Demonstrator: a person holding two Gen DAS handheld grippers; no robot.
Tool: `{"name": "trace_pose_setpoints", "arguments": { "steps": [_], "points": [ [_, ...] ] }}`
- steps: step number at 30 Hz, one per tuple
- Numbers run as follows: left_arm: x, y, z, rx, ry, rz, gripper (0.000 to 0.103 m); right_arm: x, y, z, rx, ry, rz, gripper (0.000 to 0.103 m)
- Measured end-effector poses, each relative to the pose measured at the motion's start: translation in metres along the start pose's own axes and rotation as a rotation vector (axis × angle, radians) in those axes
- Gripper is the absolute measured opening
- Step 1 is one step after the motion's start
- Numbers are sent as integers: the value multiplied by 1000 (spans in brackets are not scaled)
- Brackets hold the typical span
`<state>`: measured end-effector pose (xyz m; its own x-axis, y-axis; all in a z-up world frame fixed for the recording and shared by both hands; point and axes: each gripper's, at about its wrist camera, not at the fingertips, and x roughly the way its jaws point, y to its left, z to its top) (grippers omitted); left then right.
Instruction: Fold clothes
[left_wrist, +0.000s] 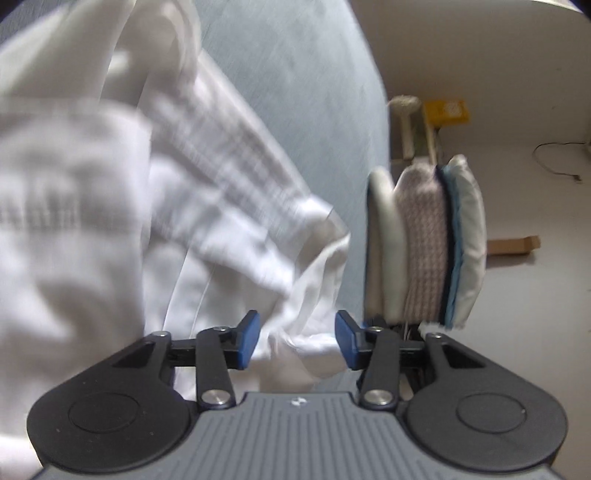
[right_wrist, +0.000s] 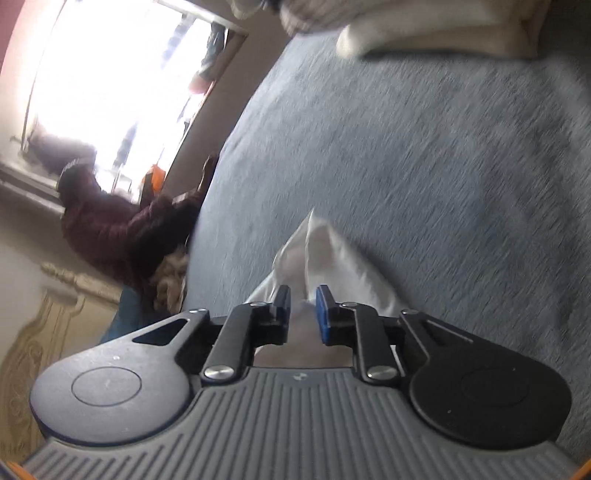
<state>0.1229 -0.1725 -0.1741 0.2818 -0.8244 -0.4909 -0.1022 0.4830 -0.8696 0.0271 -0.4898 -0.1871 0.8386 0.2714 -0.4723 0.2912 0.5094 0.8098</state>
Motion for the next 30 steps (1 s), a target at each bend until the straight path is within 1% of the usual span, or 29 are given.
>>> {"name": "trace_pose_setpoints", "arguments": {
  "steps": [2,4,5,7,9,10,13,14,17,19,20,23,24,26,27,29,30],
  "points": [
    [-8,-6,3,39,-54,-5,48,-12,-3,2,10,-66,24,22],
    [-17,-12,4,90,-96,-8,48,-26,-6,-2,12,-105,54,25],
    [-18,-16,3,127,-96,-5,48,-33,-7,-5,6,-119,66,25],
    [-20,-24,0,202,-82,16,48,-43,-6,-11,-37,-113,74,25],
    [-11,-31,-6,258,-42,59,47,-43,-1,-17,-94,-64,60,25],
    [-6,-33,-9,281,-20,81,47,-38,1,-19,-122,-31,36,25],
    [10,-33,-19,327,37,136,45,-10,6,-22,-193,62,-49,25],
    [14,-33,-20,332,48,147,45,2,6,-21,-206,92,-62,25],
    [20,-31,-24,360,66,177,45,34,8,-18,-253,124,-96,25],
    [22,-32,-25,393,69,197,45,45,10,-16,-258,133,-100,25],
    [23,-33,-26,414,69,206,45,43,13,-15,-264,128,-85,25],
    [26,-39,-26,483,61,230,45,19,25,-15,-310,53,-70,25],
    [26,-42,-26,509,55,239,45,10,26,-14,-316,27,-81,25],
    [27,-49,-27,575,41,256,46,-5,25,-11,-329,-27,-133,25],
    [28,-53,-28,605,36,260,46,-9,24,-10,-341,-39,-160,25],
    [32,-61,-29,664,25,267,50,-7,17,-7,-358,-25,-205,25],
    [37,-63,-28,680,21,272,50,-4,13,-7,-359,-13,-225,25]
  ]
}}
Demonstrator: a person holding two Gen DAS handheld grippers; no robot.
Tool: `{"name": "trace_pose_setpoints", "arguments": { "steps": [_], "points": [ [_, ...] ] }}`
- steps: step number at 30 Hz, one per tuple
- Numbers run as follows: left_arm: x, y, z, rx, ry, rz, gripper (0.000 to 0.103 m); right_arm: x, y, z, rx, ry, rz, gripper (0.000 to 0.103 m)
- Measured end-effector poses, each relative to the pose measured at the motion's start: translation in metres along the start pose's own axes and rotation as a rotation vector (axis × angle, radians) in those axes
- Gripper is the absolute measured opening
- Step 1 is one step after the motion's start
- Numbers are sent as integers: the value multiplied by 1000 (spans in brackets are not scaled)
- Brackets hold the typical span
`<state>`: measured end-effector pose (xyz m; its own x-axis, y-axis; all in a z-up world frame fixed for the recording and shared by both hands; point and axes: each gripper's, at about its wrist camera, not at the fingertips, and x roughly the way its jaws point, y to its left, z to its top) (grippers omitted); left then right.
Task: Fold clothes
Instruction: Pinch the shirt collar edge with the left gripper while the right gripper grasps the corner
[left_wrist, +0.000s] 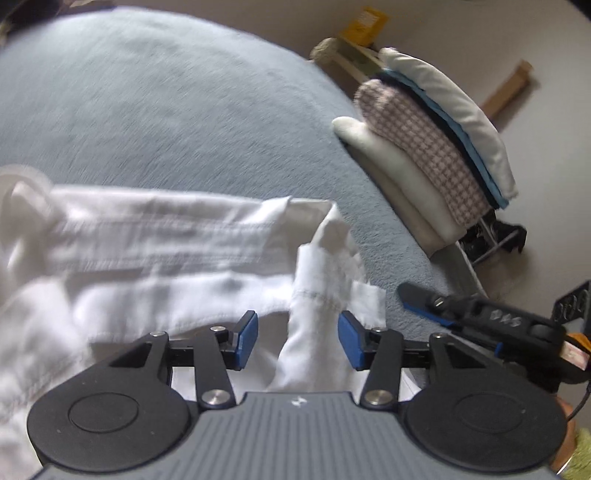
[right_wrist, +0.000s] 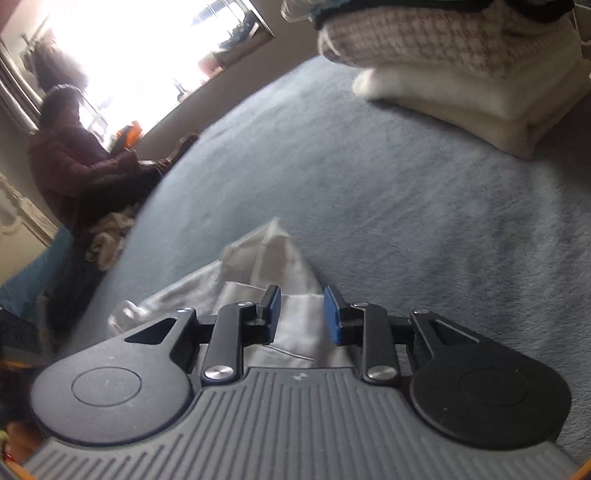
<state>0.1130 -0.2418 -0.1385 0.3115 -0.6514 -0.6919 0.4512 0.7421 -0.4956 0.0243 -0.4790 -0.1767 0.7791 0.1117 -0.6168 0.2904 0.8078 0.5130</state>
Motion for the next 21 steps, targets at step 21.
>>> {"name": "trace_pose_setpoints", "arguments": {
  "steps": [21],
  "points": [
    [18,-1,4,-34,-96,-55,11,11,-5,-15,0,-30,54,3]
  ]
}}
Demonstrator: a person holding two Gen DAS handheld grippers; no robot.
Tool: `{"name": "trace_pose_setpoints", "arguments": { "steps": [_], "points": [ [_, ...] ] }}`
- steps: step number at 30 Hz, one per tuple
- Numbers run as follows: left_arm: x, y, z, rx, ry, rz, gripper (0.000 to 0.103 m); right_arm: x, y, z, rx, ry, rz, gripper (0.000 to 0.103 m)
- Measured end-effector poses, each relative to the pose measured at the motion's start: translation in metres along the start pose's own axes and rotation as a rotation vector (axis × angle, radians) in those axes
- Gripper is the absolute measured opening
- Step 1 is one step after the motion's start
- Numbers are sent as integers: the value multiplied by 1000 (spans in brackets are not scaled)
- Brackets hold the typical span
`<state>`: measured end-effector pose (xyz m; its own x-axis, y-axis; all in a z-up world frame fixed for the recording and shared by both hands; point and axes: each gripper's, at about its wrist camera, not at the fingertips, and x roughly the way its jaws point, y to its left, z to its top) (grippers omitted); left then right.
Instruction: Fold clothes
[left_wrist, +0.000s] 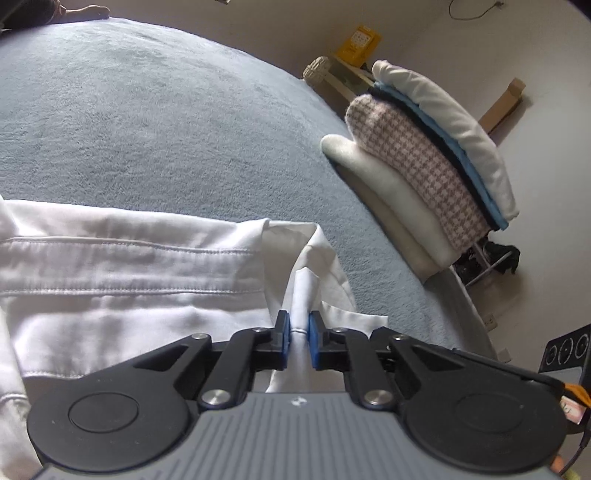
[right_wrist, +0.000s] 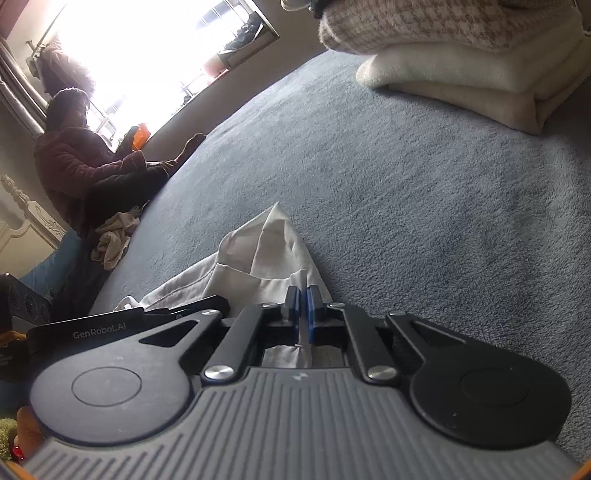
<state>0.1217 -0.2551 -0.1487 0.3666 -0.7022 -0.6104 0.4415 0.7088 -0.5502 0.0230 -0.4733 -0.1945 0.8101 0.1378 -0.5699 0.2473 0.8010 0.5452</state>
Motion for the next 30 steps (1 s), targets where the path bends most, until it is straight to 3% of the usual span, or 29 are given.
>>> {"name": "trace_pose_setpoints", "arguments": {
  "steps": [7,13,18,20,21,22,30],
  "points": [
    [-34,-2,6,-14,-101,1,11,-18,16,4,-36,-73,111,3],
    [-4,14,2,-22,-32,78,12,19,6,2,-10,-27,84,5],
    [1,16,-2,-31,-22,107,26,29,-13,0,99,-4,50,6],
    [-2,13,-1,-26,-30,111,48,19,-13,2,110,-35,49,15],
    [-5,12,0,-27,-36,116,51,13,-14,3,121,-51,49,19],
    [-7,11,2,-29,-41,120,53,7,-16,4,141,-68,53,26],
    [-53,2,21,-47,-107,125,58,-37,-14,9,240,-164,72,27]
  ]
}}
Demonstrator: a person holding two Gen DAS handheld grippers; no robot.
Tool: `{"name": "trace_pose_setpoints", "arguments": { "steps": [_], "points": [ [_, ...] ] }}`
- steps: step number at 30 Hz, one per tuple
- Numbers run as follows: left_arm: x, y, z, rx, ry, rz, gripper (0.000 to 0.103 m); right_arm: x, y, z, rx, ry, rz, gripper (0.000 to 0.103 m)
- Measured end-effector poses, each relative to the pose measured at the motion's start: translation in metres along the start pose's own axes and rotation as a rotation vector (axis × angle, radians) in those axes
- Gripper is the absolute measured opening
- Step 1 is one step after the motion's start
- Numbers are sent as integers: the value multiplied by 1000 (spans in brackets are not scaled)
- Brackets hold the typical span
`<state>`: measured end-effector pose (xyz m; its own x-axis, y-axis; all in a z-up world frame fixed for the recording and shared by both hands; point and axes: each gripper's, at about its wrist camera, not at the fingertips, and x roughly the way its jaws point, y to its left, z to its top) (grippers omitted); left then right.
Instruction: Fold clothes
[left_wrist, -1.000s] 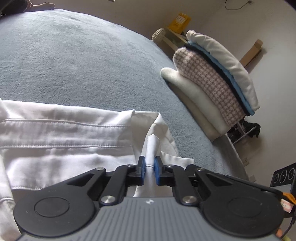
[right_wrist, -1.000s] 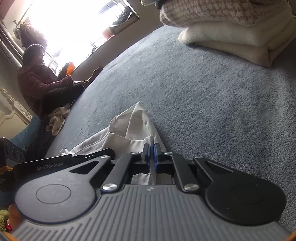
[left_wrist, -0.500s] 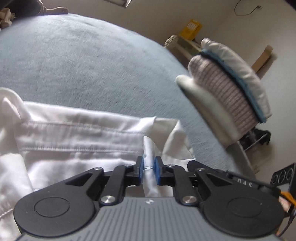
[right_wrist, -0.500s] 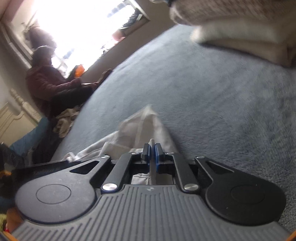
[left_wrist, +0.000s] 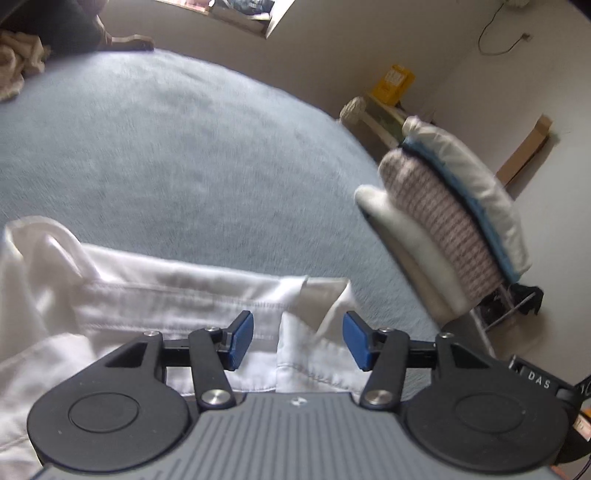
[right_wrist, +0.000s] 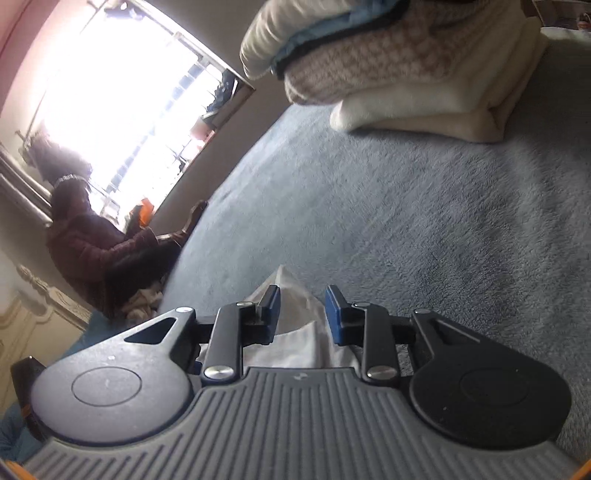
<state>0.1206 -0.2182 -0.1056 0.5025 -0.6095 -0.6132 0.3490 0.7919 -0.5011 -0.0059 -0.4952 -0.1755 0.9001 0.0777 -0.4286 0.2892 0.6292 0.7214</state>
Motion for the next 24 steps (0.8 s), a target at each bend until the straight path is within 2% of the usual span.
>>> {"name": "trace_pose_setpoints", "arguments": {
  "steps": [1,4,9,12,19,24],
  "points": [
    [-8,0,2,1,-8,2,62,-7,3,0,11,-14,15,27],
    [-30,4,4,-23,3,14,62,-23,11,-6,42,-44,65,27],
    [-85,7,-1,-21,-33,20,64,-41,39,-22,56,-28,122,27],
    [-117,15,-11,-52,-20,26,66,-58,60,-33,49,-19,165,27],
    [-163,39,-52,-56,94,73,69,-79,96,-62,9,44,207,27],
    [-183,62,-81,-79,159,160,69,-82,119,-94,-12,107,203,27]
  ]
}}
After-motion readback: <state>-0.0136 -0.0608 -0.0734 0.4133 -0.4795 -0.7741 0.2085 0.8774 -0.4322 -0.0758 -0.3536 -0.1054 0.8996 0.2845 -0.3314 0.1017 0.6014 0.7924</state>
